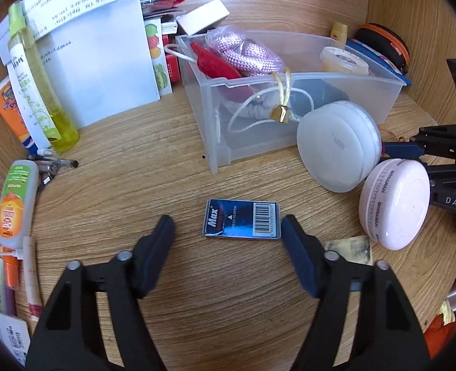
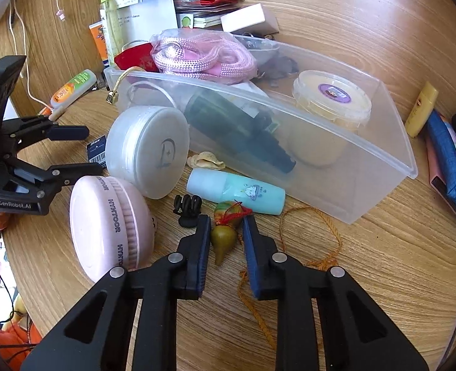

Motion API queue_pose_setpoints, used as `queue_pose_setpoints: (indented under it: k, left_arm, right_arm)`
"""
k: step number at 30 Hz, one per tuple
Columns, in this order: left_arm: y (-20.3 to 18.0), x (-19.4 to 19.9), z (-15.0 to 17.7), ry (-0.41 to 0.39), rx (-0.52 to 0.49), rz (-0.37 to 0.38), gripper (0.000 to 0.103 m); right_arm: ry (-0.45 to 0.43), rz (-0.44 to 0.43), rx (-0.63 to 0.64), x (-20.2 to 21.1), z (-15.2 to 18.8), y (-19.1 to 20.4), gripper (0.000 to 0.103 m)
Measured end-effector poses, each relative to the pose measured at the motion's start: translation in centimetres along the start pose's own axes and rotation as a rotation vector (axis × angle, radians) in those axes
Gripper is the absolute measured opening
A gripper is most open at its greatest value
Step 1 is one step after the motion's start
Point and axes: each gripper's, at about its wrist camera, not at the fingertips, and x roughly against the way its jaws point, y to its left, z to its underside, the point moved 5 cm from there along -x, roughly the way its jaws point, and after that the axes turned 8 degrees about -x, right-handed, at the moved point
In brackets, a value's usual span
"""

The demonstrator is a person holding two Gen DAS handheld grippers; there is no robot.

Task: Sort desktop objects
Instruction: 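Grasp the pear-shaped ornament with the right gripper while the left grasps the blue card, then lift the ornament and blue card and carry them toward the clear box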

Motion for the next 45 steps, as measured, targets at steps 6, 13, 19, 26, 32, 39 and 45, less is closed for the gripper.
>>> queue_pose_setpoints:
  k: [6, 13, 19, 26, 32, 39, 45]
  left_arm:
    - [-0.2, 0.1, 0.0, -0.009, 0.009, 0.008, 0.049]
    - [-0.4, 0.3, 0.1, -0.021, 0.004, 0.003, 0.047]
    - [0.4, 1.7, 0.2, -0.098, 0.040, -0.057, 0.047]
    - [0.4, 4.5, -1.2, -0.213, 0.064, -0.092, 0.047]
    - [0.2, 7.4, -3.5, -0.303, 0.049, -0.105, 0.047]
    - [0.3, 9.3, -5.6, -0.370, 0.048, -0.109, 0.047]
    - [-0.2, 9.5, -8.1, -0.406, 0.042, -0.084, 0.047]
  right_arm:
    - [-0.024, -0.004, -0.024, 0.6, 0.0, -0.4, 0.016]
    - [-0.082, -0.032, -0.077, 1.9, -0.8, -1.3, 0.016]
    - [-0.137, -0.079, -0.129, 3.7, -1.3, -2.4, 0.016]
    - [-0.206, -0.044, -0.163, 6.9, -2.0, -4.6, 0.016]
    - [-0.288, -0.013, -0.186, 9.7, -3.6, -6.0, 0.016]
    - [-0.376, 0.003, -0.182, 12.3, -6.3, -6.2, 0.016]
    - [-0.428, 0.023, -0.158, 13.4, -9.3, -6.2, 0.016]
